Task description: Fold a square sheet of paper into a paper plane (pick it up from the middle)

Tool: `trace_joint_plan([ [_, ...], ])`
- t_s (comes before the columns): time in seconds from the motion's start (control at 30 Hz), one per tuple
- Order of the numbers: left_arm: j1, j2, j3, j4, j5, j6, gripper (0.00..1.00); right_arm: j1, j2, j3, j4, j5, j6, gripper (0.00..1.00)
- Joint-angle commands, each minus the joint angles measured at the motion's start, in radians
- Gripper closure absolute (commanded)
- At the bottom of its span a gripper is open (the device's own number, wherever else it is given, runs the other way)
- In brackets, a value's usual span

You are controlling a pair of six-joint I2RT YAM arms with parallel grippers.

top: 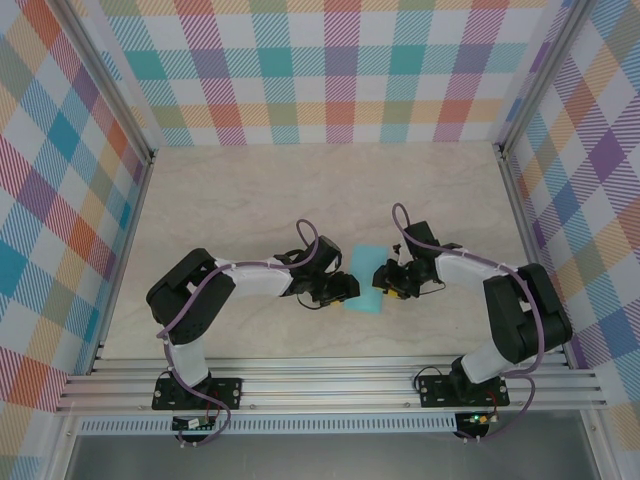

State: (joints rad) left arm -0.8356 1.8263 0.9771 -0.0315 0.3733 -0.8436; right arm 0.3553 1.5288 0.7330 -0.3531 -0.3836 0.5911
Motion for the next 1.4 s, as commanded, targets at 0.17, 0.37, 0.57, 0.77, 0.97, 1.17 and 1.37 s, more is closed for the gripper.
trace_joint_plan([
  [0.17, -0.008, -0.002, 0.01, -0.031, -0.007, 0.018, 0.5, 0.004, 0.004, -0.009, 0.054, -0.076, 0.019, 0.61],
  [0.37, -0.008, -0.001, 0.012, -0.025, -0.001, 0.018, 0.5, 0.005, 0.031, -0.017, 0.033, -0.031, 0.01, 0.61],
  [0.57, -0.007, 0.004, 0.015, -0.02, 0.006, 0.015, 0.5, 0.006, 0.048, -0.029, 0.035, -0.018, 0.0, 0.62],
  [0.77, -0.008, 0.006, 0.017, -0.017, 0.01, 0.015, 0.5, 0.005, 0.047, -0.031, 0.034, -0.01, 0.001, 0.61],
  [0.97, -0.007, 0.006, 0.012, 0.001, 0.024, 0.01, 0.5, 0.005, 0.044, -0.033, 0.034, -0.014, 0.0, 0.61],
  [1.17, -0.008, 0.004, 0.018, 0.03, 0.041, 0.006, 0.59, 0.006, 0.039, -0.03, 0.032, -0.023, -0.001, 0.61],
  [1.37, -0.007, 0.017, 0.046, 0.032, 0.039, 0.005, 0.63, 0.005, 0.007, -0.025, 0.028, -0.039, -0.001, 0.6],
])
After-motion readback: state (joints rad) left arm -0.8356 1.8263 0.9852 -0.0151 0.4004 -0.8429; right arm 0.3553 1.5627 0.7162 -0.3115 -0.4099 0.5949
